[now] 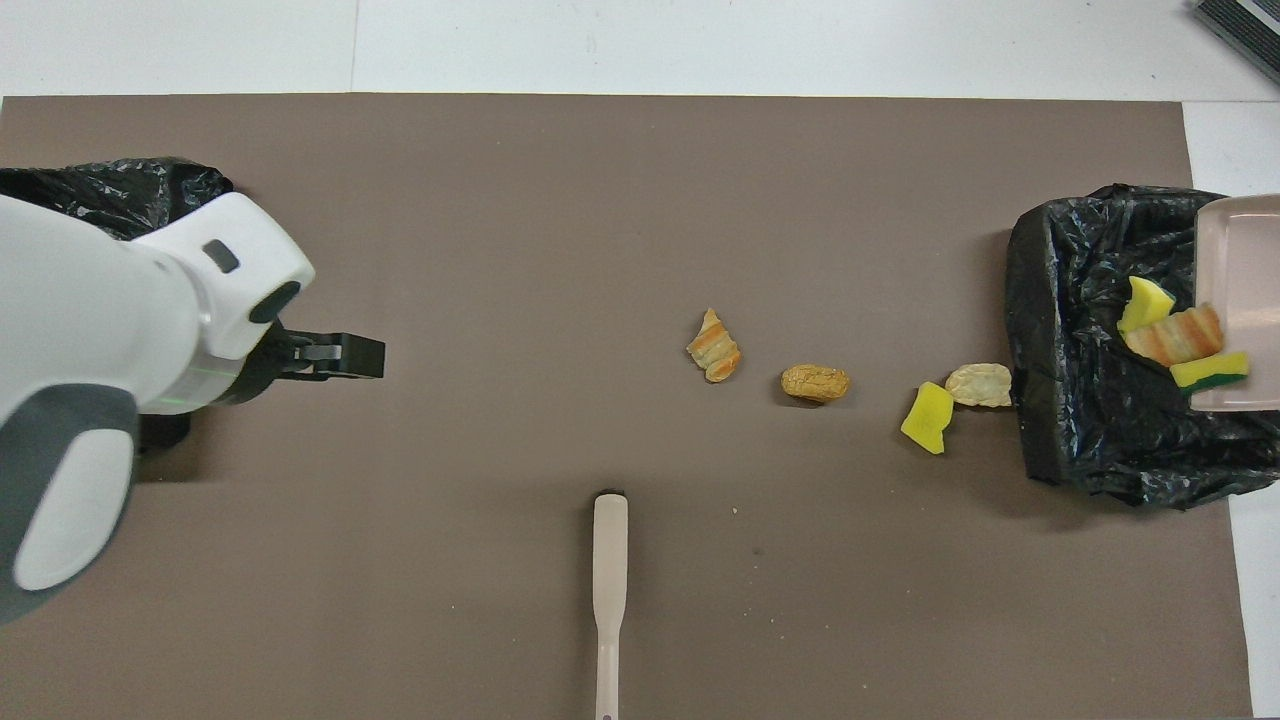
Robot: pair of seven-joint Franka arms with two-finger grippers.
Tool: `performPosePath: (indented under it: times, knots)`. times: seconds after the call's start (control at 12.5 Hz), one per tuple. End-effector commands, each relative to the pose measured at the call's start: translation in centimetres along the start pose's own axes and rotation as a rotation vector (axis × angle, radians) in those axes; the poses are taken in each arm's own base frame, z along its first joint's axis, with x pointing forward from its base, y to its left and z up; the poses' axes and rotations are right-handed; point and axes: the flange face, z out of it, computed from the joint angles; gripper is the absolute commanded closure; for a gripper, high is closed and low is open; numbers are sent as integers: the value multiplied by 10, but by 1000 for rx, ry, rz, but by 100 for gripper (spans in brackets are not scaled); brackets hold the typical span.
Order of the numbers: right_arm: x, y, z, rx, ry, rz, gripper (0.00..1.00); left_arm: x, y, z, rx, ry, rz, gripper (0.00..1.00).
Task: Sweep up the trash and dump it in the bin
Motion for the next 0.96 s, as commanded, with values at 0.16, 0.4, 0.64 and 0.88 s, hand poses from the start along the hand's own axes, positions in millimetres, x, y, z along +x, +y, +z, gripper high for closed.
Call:
performPosePath:
  times: [0.16,0.4,0.64,0.88]
  knots:
    - [-5,-9,-4,-3,-53,0,100,7,-65,-57,23,-18,96,0]
    - [-7,-9,-12,-24,-49,-17,100,9,-76,-63,28,-18,125,0]
    - [-8,-13,-20,-27,11,-34,100,18,-85,-64,23,-27,119,0]
    - [-7,-17,-31,-29,145,4,100,35,-102,-70,21,-17,151,0]
